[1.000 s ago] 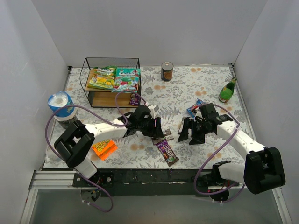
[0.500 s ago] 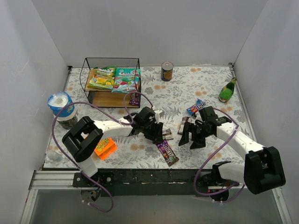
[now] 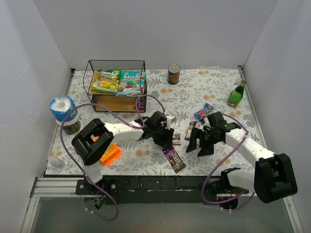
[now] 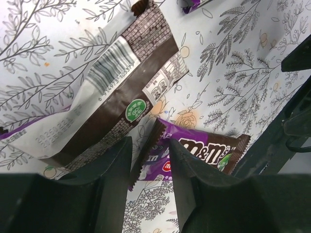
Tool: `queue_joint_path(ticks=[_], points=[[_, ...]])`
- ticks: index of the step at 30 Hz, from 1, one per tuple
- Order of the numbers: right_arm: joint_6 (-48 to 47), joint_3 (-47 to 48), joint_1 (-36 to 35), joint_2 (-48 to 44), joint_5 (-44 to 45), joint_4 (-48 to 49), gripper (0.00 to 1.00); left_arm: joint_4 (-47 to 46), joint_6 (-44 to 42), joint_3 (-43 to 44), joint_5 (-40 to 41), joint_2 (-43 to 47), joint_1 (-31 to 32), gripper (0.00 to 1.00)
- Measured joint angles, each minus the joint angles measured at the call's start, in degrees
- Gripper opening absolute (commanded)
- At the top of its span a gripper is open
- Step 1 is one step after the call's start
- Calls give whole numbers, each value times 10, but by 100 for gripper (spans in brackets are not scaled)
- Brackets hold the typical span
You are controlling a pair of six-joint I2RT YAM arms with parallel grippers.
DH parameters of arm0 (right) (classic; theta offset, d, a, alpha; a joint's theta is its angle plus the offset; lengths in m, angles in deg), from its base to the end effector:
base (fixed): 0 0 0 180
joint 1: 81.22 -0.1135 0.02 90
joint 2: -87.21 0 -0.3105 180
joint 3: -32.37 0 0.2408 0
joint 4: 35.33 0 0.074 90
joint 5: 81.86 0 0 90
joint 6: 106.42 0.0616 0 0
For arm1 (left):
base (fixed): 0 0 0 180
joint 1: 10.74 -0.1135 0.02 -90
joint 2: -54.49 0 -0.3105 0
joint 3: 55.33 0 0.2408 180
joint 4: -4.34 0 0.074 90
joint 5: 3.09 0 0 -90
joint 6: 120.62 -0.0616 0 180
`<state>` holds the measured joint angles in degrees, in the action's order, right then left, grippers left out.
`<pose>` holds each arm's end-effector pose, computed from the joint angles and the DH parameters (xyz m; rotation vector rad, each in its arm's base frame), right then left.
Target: Place and organize the candy bags onto the shelf
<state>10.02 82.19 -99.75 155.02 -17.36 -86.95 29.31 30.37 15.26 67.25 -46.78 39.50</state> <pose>0.1593 0.0814 0.2052 0.0816 2.8785 0.7995 0.2158 -0.2917 0.1862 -0.1171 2.9046 -1.0244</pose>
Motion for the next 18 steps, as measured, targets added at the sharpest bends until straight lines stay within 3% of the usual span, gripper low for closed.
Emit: queue_joint_path(ticks=[5,10,18], points=[[3,-4,0,0,1,0,81,6,-10,12,3,-11,5,22],[4,-4,0,0,4,1,81,23,-23,14,0,-13,5,0],[6,-4,0,0,11,1,81,36,-16,4,13,-1,5,0]])
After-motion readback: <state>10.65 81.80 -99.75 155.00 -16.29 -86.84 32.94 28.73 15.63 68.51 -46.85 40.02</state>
